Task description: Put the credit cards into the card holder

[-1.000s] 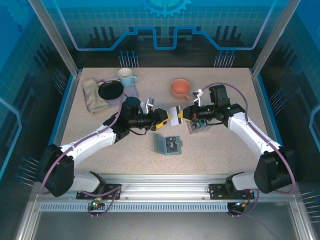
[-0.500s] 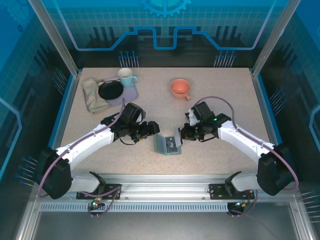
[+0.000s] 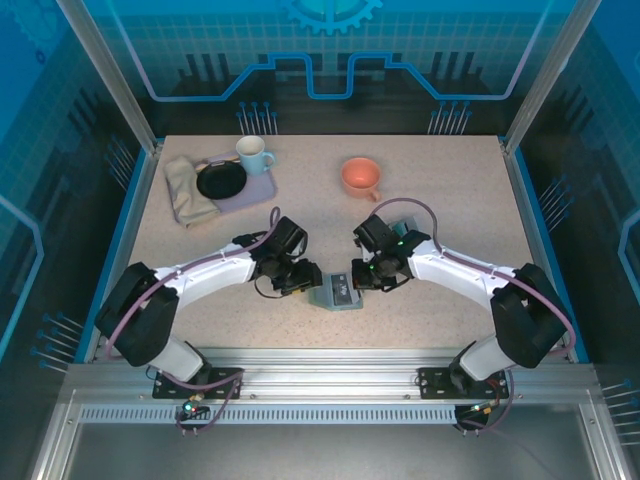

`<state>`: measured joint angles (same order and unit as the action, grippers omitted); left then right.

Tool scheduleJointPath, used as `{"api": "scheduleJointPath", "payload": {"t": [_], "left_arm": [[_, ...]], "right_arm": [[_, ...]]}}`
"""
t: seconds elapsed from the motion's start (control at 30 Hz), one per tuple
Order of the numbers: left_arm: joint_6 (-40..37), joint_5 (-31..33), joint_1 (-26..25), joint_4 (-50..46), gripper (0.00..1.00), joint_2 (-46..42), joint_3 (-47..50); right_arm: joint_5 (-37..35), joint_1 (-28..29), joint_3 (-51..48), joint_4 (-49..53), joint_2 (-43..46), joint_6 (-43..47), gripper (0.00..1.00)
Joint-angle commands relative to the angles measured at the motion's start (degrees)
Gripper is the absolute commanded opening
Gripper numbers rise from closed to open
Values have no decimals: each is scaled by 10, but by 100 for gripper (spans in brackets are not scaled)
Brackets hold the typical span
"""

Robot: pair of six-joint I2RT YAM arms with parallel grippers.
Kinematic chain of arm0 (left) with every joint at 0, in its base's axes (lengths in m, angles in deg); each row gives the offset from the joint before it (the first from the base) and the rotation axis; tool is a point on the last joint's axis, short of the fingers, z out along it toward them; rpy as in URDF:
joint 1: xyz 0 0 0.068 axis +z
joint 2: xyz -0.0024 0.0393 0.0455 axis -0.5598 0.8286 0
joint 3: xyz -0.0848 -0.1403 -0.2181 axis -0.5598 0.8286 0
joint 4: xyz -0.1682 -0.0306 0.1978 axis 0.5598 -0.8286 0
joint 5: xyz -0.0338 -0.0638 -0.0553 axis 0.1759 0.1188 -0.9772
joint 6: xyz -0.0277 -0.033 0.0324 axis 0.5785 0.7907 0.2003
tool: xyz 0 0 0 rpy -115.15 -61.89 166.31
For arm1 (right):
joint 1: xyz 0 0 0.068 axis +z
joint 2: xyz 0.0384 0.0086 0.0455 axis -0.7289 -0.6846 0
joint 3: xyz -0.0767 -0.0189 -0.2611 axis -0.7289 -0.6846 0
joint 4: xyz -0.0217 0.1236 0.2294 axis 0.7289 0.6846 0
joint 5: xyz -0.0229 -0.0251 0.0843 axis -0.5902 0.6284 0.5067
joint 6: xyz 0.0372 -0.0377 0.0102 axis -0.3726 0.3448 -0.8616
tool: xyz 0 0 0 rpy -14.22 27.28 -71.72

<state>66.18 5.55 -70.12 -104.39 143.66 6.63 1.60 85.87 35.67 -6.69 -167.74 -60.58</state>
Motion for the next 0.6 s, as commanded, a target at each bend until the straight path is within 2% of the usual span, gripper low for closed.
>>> {"api": "scheduleJointPath", "payload": {"t": [0.0,0.13,0.23,0.43,0.57], "left_arm": [[-10,13,-3,-2,36,12,-1],[-13,19,-3,-7,25,20,4],[-15,19,-4,-4,20,22,7],[-16,21,-6,0,16,27,12],[-17,26,-5,1,14,31,14]], "right_arm": [[-55,1,14,39,6,-2,4],[-77,-12,8,59,10,5,4],[-70,-23,3,53,13,9,5],[8,-42,-21,-5,15,5,5],[19,-46,-32,-23,22,-4,5]]}}
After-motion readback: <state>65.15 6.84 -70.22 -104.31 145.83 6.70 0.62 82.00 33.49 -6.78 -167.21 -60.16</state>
